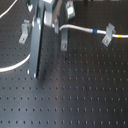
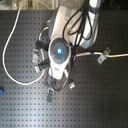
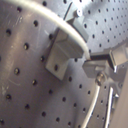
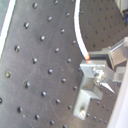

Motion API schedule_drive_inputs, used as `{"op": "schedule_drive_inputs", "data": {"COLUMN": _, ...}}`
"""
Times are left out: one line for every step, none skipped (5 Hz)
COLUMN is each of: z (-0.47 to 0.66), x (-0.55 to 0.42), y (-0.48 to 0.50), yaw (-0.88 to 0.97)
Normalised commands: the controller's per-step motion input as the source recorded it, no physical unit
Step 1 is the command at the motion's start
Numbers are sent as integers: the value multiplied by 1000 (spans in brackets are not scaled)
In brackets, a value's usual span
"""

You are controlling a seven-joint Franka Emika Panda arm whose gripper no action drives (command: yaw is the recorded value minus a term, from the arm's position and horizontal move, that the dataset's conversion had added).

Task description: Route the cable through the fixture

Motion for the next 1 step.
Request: {"op": "schedule_drive_inputs", "data": {"z": 398, "x": 13, "y": 32, "yaw": 0}}
